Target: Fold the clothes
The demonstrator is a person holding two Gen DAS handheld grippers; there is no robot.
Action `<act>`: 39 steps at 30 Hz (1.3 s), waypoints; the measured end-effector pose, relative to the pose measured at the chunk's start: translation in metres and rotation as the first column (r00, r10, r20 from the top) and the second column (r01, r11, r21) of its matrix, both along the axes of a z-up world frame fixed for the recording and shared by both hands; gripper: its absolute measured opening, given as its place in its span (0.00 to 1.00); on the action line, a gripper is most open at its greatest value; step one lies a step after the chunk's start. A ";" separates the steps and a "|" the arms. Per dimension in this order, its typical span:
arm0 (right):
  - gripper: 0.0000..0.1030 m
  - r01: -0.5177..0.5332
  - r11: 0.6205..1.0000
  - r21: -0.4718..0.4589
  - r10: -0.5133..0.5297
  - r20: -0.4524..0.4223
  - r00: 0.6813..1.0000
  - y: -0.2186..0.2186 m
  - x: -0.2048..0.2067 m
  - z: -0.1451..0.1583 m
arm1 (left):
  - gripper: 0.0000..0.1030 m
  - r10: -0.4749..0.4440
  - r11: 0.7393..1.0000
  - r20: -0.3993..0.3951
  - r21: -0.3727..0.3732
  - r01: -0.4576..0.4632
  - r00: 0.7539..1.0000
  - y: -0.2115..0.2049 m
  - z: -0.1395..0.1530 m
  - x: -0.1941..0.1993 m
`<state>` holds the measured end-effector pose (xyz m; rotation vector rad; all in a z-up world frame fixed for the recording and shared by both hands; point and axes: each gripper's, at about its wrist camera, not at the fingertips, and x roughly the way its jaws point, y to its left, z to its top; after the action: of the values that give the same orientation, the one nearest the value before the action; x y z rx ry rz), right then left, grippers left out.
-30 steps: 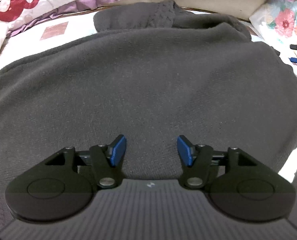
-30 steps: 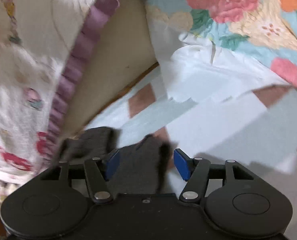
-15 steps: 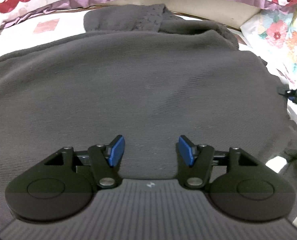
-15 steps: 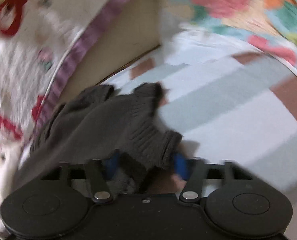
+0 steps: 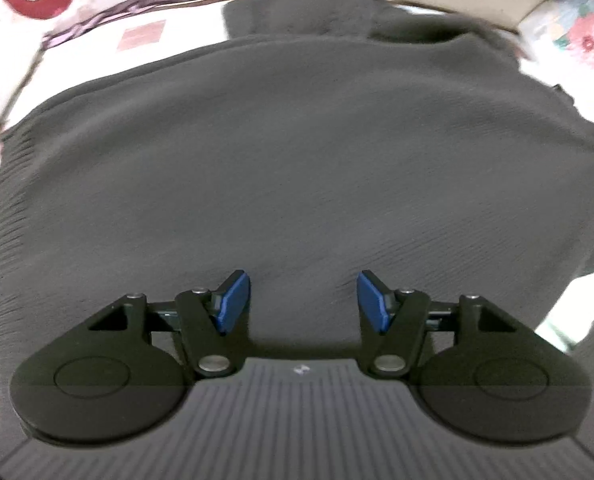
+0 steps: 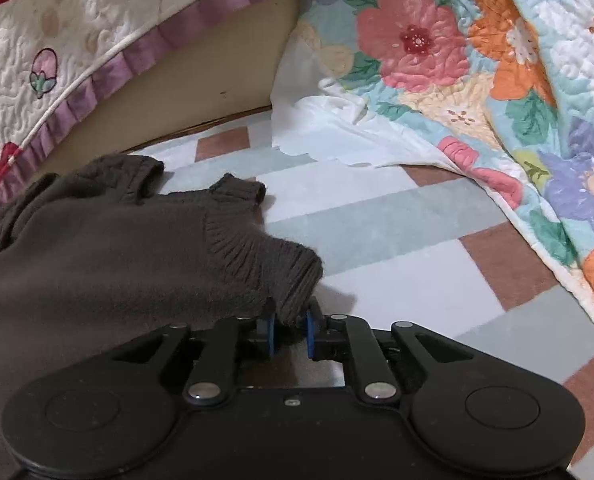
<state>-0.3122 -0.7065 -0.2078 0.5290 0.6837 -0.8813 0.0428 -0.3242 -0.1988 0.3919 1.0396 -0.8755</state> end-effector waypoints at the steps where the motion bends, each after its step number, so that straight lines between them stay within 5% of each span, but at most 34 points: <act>1: 0.29 0.018 1.000 -0.011 -0.018 -0.018 1.000 0.001 0.000 0.001 | 0.59 0.008 1.000 0.005 0.008 -0.008 1.000 0.006 -0.001 0.003; 4: 0.36 0.061 0.996 -0.060 -0.064 -0.049 0.997 0.005 -0.002 0.015 | 0.60 0.033 0.999 0.019 0.033 -0.033 0.999 0.024 -0.004 0.011; 8: 0.38 0.015 1.000 0.002 -0.015 0.055 0.998 0.009 0.002 0.038 | 0.62 0.064 0.996 0.039 0.065 -0.067 0.997 0.048 -0.008 0.022; 14: 0.45 -0.142 0.989 0.029 0.138 0.124 0.983 0.026 0.072 0.075 | 0.64 0.060 0.989 0.118 0.127 -0.075 0.991 0.066 -0.011 0.041; 17: 0.52 -0.231 0.972 0.051 0.220 0.169 0.961 0.033 0.117 0.088 | 0.68 0.140 0.983 0.058 0.115 -0.146 0.988 0.070 -0.014 0.064; 20: 0.54 -0.295 0.953 0.061 0.281 0.178 0.943 0.042 0.166 0.089 | 0.65 0.187 0.979 0.041 0.077 -0.190 0.982 0.049 -0.001 0.085; 24: 0.55 -0.252 0.965 0.078 0.236 0.179 0.955 0.028 0.191 0.072 | 0.66 0.090 0.994 0.121 -0.080 -0.080 0.989 0.008 0.026 0.094; 28: 0.55 -0.167 0.981 0.101 0.145 0.197 0.969 0.002 0.192 0.055 | 0.68 -0.005 0.978 0.135 -0.207 0.033 0.991 -0.041 0.031 0.106; 37: 0.56 0.025 0.987 0.159 -0.062 0.231 0.971 -0.055 0.194 0.017 | 0.69 -0.142 0.968 0.164 -0.181 0.171 0.976 -0.152 0.008 0.124; 39: 0.55 -0.005 0.986 0.164 -0.034 0.232 0.972 -0.054 0.196 0.014 | 0.71 -0.161 0.968 0.160 -0.168 0.188 0.974 -0.171 0.002 0.129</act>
<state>-0.1161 -0.7603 -0.1934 0.7736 0.5390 -0.7648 0.1718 -0.4952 -0.1968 0.3907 0.7909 -1.0758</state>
